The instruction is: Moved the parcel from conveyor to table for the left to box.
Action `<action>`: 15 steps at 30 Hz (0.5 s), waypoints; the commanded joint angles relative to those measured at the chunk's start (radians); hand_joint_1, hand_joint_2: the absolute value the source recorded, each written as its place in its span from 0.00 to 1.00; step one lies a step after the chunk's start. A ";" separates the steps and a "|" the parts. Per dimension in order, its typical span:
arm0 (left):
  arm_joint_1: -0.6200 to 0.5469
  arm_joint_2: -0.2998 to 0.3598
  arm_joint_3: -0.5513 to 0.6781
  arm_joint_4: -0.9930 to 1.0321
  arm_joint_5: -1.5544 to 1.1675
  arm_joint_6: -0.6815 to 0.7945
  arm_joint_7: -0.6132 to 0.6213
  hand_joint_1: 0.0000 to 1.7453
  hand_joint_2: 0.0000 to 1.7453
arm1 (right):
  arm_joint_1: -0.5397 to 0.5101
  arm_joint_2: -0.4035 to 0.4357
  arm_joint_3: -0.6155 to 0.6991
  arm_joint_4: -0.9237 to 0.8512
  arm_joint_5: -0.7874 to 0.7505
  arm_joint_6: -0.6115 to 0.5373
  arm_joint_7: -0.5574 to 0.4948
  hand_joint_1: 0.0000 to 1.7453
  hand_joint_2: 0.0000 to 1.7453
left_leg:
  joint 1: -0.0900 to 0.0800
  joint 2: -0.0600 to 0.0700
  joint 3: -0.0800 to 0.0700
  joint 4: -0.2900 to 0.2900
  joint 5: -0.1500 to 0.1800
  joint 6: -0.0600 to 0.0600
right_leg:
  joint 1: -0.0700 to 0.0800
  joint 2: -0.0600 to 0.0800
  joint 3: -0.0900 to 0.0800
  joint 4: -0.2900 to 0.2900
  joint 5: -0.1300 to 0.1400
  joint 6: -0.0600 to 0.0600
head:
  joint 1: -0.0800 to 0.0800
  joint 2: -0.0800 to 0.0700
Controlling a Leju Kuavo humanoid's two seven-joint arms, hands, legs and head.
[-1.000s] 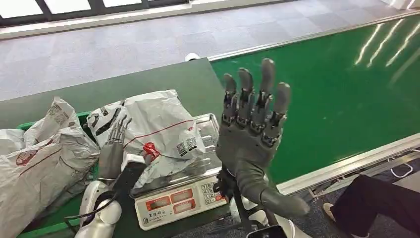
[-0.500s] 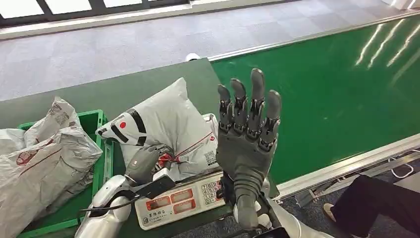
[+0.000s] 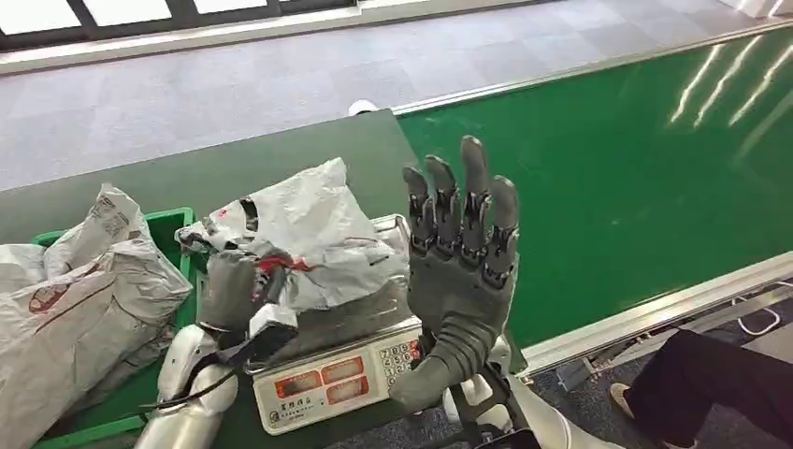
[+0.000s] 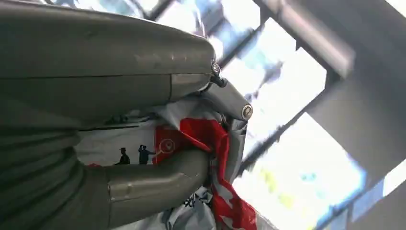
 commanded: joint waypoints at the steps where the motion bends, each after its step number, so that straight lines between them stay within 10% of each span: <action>1: 0.151 -0.136 0.498 -0.860 -0.016 0.228 -0.092 1.00 1.00 | -0.015 0.031 -0.005 0.063 -0.009 0.011 -0.012 0.00 1.00 | 0.001 0.004 -0.003 0.002 -0.002 0.000 | 0.001 0.006 -0.004 0.001 0.000 0.000 | 0.000 0.000; 15: 0.134 -0.156 0.539 -1.110 0.030 0.228 -0.092 1.00 1.00 | -0.021 0.037 -0.004 0.069 -0.011 0.022 -0.012 0.00 1.00 | 0.001 0.001 -0.003 0.000 0.000 0.000 | 0.001 0.001 -0.002 0.000 0.000 -0.001 | 0.000 0.000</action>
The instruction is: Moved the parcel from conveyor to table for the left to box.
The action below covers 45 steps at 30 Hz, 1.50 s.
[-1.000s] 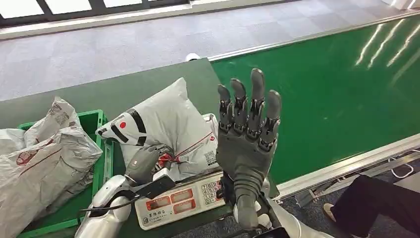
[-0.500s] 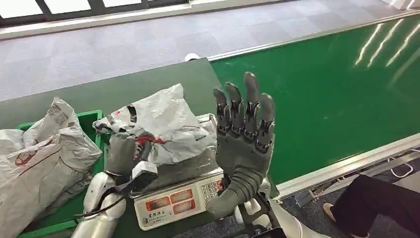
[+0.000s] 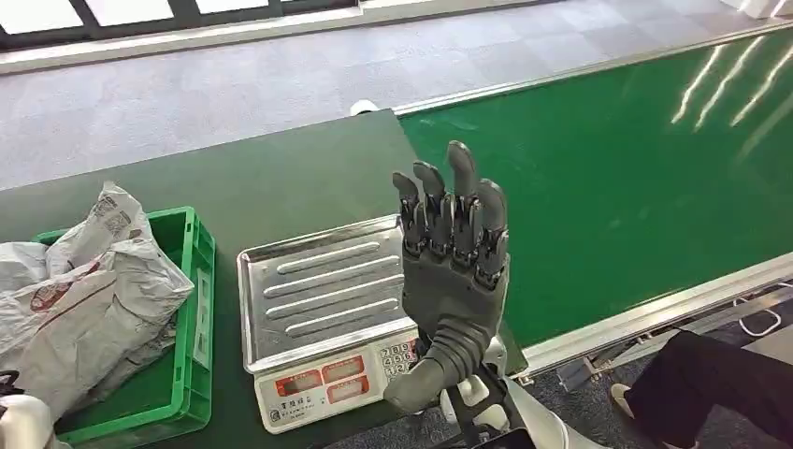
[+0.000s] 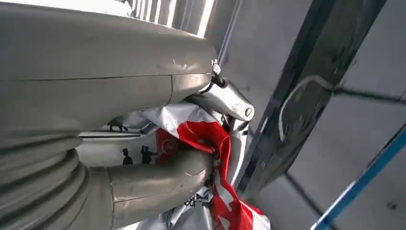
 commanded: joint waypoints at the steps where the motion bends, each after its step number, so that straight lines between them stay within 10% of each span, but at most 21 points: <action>1: 0.015 -0.054 0.106 -0.298 0.074 -0.005 0.003 1.00 1.00 | -0.032 0.027 0.003 0.065 0.004 0.015 -0.003 0.00 1.00 | 0.001 0.003 0.000 0.000 0.000 0.001 | 0.000 0.005 -0.001 -0.001 0.001 0.000 | 0.000 0.000; 8: 0.000 -0.054 0.228 -0.194 -0.051 -0.005 0.003 1.00 1.00 | -0.022 0.028 0.000 0.068 0.045 -0.004 -0.003 0.00 1.00 | -0.001 0.001 0.002 -0.001 0.000 0.000 | -0.001 0.003 0.000 0.000 0.000 0.000 | 0.000 0.000; 11: -0.074 0.107 0.120 0.424 -0.640 -0.134 0.522 1.00 1.00 | 0.011 -0.001 -0.007 0.046 0.070 -0.024 -0.003 0.00 1.00 | -0.002 -0.009 0.006 -0.005 0.003 0.000 | -0.002 -0.008 0.007 -0.003 -0.001 0.000 | 0.000 0.000; 15: -0.171 0.185 0.031 0.778 -0.690 -0.259 0.715 1.00 1.00 | 0.029 -0.015 -0.007 0.030 0.081 -0.024 -0.003 0.00 1.00 | -0.002 -0.018 0.004 -0.004 0.006 0.001 | -0.003 -0.016 0.006 -0.004 -0.002 0.002 | 0.000 0.000; 20: -0.184 0.196 0.023 0.856 -0.699 -0.289 0.749 1.00 1.00 | 0.037 -0.011 -0.015 0.027 0.091 -0.019 -0.003 0.00 1.00 | -0.001 0.000 0.002 -0.001 0.006 -0.001 | -0.001 0.000 -0.001 -0.001 0.005 -0.002 | 0.000 0.000; 42: -0.163 0.234 0.072 0.995 -0.686 -0.397 0.833 1.00 1.00 | 0.040 0.020 -0.031 0.075 0.091 0.029 -0.003 0.00 1.00 | 0.000 0.003 0.001 -0.003 0.005 -0.001 | 0.000 0.005 -0.002 -0.003 0.006 -0.002 | 0.000 0.000; 43: -0.148 0.218 0.094 0.954 -0.657 -0.336 0.826 0.31 1.00 | 0.042 0.024 -0.035 0.075 0.095 0.035 -0.003 0.00 1.00 | 0.000 0.003 0.001 -0.004 0.005 -0.001 | 0.000 0.005 -0.002 -0.003 0.006 -0.002 | 0.000 0.000; 44: -0.134 0.202 0.111 0.912 -0.629 -0.281 0.818 0.00 1.00 | 0.046 0.033 -0.043 0.073 0.102 0.043 -0.003 0.00 1.00 | 0.000 0.003 0.001 -0.002 0.004 -0.001 | 0.000 0.005 -0.002 -0.002 0.006 -0.002 | 0.000 0.000; 45: -0.118 0.181 0.128 0.859 -0.543 -0.242 0.758 0.00 1.00 | 0.049 0.040 -0.049 0.071 0.108 0.049 -0.003 0.00 1.00 | 0.000 0.003 0.000 -0.002 0.004 -0.001 | 0.000 0.004 -0.003 -0.001 0.005 -0.002 | 0.000 0.000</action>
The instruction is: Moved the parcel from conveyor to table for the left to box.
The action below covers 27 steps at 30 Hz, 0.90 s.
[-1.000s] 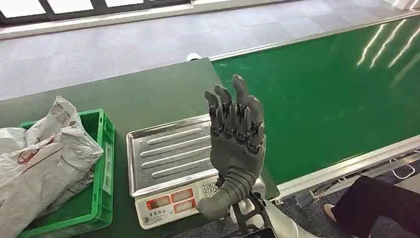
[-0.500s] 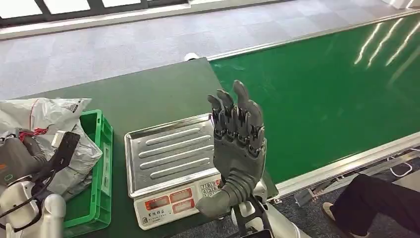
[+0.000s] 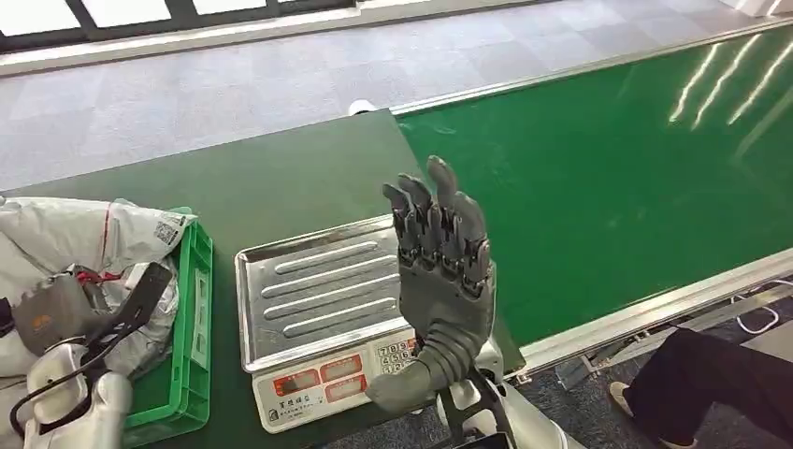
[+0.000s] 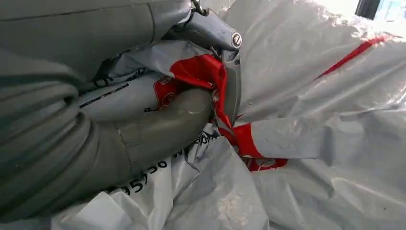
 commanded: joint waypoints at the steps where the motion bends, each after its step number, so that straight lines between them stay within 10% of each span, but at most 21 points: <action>1: 0.054 -0.051 0.080 -0.099 0.247 0.179 -0.155 0.00 1.00 | 0.009 0.025 -0.028 0.046 0.027 0.031 -0.006 0.00 1.00 | 0.000 0.000 0.001 -0.002 0.001 0.001 | 0.000 0.001 0.002 -0.003 0.001 0.000 | 0.000 0.000; 2: 0.064 -0.063 0.081 -0.140 0.331 0.187 -0.223 0.00 1.00 | 0.012 0.026 -0.031 0.047 0.028 0.029 -0.006 0.00 1.00 | 0.001 0.000 0.001 -0.002 0.001 0.001 | 0.000 0.001 0.002 -0.003 0.001 0.001 | 0.000 0.000; 3: 0.095 -0.087 0.073 -0.245 0.513 0.202 -0.348 0.00 0.00 | 0.015 0.027 -0.038 0.052 0.018 0.033 -0.006 0.00 1.00 | 0.001 -0.001 0.000 -0.001 0.000 0.001 | 0.000 0.000 0.000 -0.002 0.001 0.001 | 0.000 0.000; 4: 0.141 -0.101 0.047 -0.378 0.691 0.199 -0.459 0.00 0.00 | 0.019 0.040 -0.065 0.072 0.004 0.044 -0.006 0.00 1.00 | 0.001 -0.002 0.000 -0.001 0.001 0.001 | 0.001 0.000 0.000 -0.002 0.001 0.001 | 0.000 0.000; 5: 0.168 -0.108 0.034 -0.453 0.799 0.179 -0.510 0.00 1.00 | 0.021 0.056 -0.089 0.086 0.006 0.041 -0.006 0.00 1.00 | 0.000 -0.002 -0.001 0.000 0.000 0.001 | 0.000 0.000 -0.001 -0.001 0.000 0.001 | 0.000 0.000; 7: 0.258 -0.140 0.038 -0.678 1.183 0.132 -0.716 0.00 1.00 | 0.023 0.102 -0.157 0.139 -0.058 0.037 0.003 0.00 1.00 | 0.001 -0.001 -0.002 0.000 0.000 0.001 | 0.001 0.001 -0.001 -0.001 0.000 0.001 | 0.000 0.000; 11: 0.332 -0.155 0.044 -0.798 1.268 0.134 -0.740 0.00 1.00 | 0.018 0.114 -0.189 0.180 -0.089 0.050 -0.005 0.00 1.00 | 0.001 0.004 -0.001 -0.001 -0.002 0.001 | 0.001 0.006 -0.001 -0.003 0.001 0.001 | 0.000 0.000; 12: 0.347 -0.177 0.060 -0.826 1.370 0.126 -0.805 0.00 1.00 | 0.026 0.129 -0.204 0.185 -0.111 0.051 -0.006 0.00 0.00 | 0.000 0.002 -0.002 0.000 -0.002 0.000 | 0.000 0.003 -0.002 -0.001 0.000 0.001 | 0.000 0.000; 17: 0.441 -0.229 0.033 -0.989 1.552 0.015 -0.824 0.00 1.00 | 0.023 0.132 -0.187 0.271 -0.079 0.032 -0.006 0.00 0.00 | 0.001 0.000 -0.002 0.000 -0.002 0.001 | 0.001 0.001 -0.001 -0.002 -0.001 0.001 | 0.000 0.000; 18: 0.447 -0.233 0.026 -0.997 1.567 0.001 -0.824 0.00 0.00 | 0.021 0.129 -0.179 0.269 -0.095 0.025 -0.006 0.00 0.00 | 0.001 0.001 -0.001 -0.002 -0.002 0.001 | 0.001 0.002 0.000 -0.003 -0.001 0.001 | 0.000 0.000; 24: 0.468 -0.269 0.007 -1.024 1.671 -0.033 -0.824 0.00 0.00 | 0.012 0.151 -0.163 0.278 -0.241 0.009 -0.006 0.00 0.00 | 0.000 -0.002 -0.001 -0.002 -0.002 0.001 | 0.000 -0.001 0.001 -0.003 -0.002 0.001 | 0.000 0.000; 25: 0.467 -0.269 -0.004 -1.072 1.621 -0.046 -0.824 0.00 0.00 | 0.009 0.175 -0.173 0.306 -0.239 -0.036 -0.006 0.00 1.00 | 0.000 -0.002 0.000 -0.002 -0.002 0.002 | 0.000 0.000 0.002 -0.004 -0.001 0.001 | 0.000 0.000; 26: 0.470 -0.264 -0.033 -1.096 1.530 -0.041 -0.824 0.00 1.00 | 0.011 0.206 -0.191 0.321 -0.261 -0.095 -0.006 0.00 1.00 | 0.000 -0.001 -0.001 -0.001 -0.002 0.001 | 0.000 0.000 0.000 -0.002 -0.002 0.001 | 0.000 0.000; 27: 0.478 -0.230 -0.105 -1.103 1.474 -0.030 -0.824 0.00 1.00 | 0.013 0.226 -0.195 0.325 -0.270 -0.171 -0.006 0.00 1.00 | 0.001 -0.002 -0.003 0.000 -0.002 0.001 | 0.001 -0.001 -0.001 -0.001 -0.002 0.001 | 0.000 0.000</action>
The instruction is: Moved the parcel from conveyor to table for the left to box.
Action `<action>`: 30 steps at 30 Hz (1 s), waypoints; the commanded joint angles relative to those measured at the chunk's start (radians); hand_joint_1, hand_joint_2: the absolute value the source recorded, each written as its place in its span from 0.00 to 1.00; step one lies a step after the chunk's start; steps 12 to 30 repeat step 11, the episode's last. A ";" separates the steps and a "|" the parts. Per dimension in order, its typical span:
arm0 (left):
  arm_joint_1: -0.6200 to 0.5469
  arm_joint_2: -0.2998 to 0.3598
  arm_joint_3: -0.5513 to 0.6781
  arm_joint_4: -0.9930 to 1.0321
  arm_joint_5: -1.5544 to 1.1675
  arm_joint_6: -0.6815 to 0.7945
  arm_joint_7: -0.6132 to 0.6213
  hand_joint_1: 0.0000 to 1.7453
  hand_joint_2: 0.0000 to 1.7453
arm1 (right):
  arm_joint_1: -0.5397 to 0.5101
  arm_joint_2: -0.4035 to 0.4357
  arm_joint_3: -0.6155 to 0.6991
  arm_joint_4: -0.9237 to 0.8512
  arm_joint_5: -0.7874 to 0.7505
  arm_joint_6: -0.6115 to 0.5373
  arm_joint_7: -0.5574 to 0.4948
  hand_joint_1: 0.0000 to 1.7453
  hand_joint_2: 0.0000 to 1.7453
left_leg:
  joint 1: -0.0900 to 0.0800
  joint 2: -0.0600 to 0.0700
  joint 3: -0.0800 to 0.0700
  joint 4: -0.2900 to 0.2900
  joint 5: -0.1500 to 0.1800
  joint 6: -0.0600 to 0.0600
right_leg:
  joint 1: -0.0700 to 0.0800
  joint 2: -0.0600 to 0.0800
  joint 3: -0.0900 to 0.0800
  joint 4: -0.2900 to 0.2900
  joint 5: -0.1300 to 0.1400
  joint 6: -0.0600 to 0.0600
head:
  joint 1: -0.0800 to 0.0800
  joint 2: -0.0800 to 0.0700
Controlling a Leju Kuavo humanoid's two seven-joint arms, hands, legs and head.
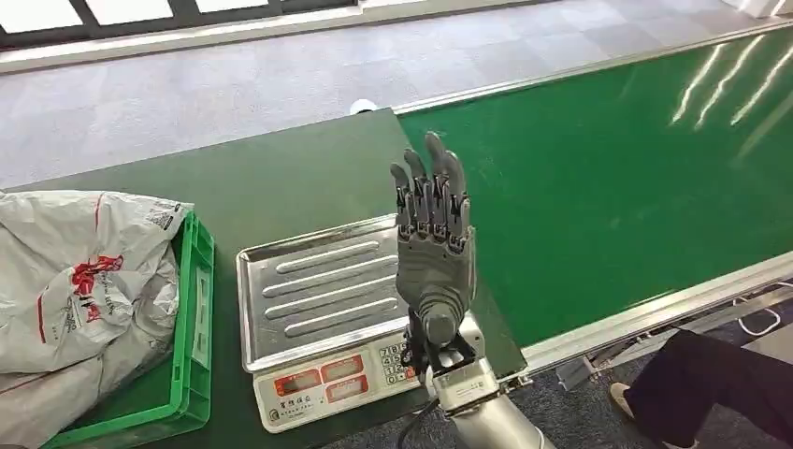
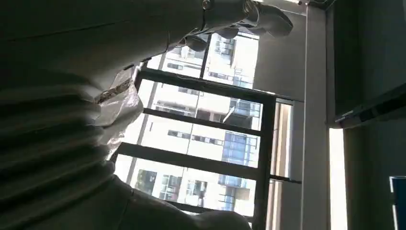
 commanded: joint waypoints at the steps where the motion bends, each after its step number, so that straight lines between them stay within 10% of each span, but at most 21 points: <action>1: 0.086 -0.019 -0.219 -0.141 -0.212 0.054 0.005 0.00 1.00 | -0.016 0.124 -0.051 0.134 -0.097 -0.307 -0.002 0.00 1.00 | 0.001 0.002 0.002 -0.001 -0.001 0.001 | 0.001 0.004 0.002 -0.002 0.001 0.001 | 0.000 0.000; 9: -0.052 0.111 -0.635 0.056 -0.306 0.406 0.005 0.00 1.00 | 0.025 0.210 -0.134 0.012 0.101 -0.372 -0.002 0.00 1.00 | 0.000 -0.009 0.001 -0.001 0.002 0.001 | 0.000 -0.007 0.002 -0.002 0.000 0.000 | 0.000 0.000; 11: -0.074 0.110 -0.631 0.142 -0.219 0.325 0.005 0.00 1.00 | 0.020 0.210 -0.167 -0.002 0.273 -0.372 -0.002 0.00 1.00 | -0.001 -0.007 0.000 0.000 0.001 0.001 | -0.001 -0.006 0.001 -0.001 -0.001 0.000 | 0.000 0.000; 30: -0.074 0.110 -0.631 0.142 -0.219 0.325 0.005 0.00 1.00 | 0.020 0.210 -0.167 -0.002 0.273 -0.372 -0.002 0.00 1.00 | -0.001 -0.007 0.000 0.000 0.001 0.001 | -0.001 -0.006 0.001 -0.001 -0.001 0.000 | 0.000 0.000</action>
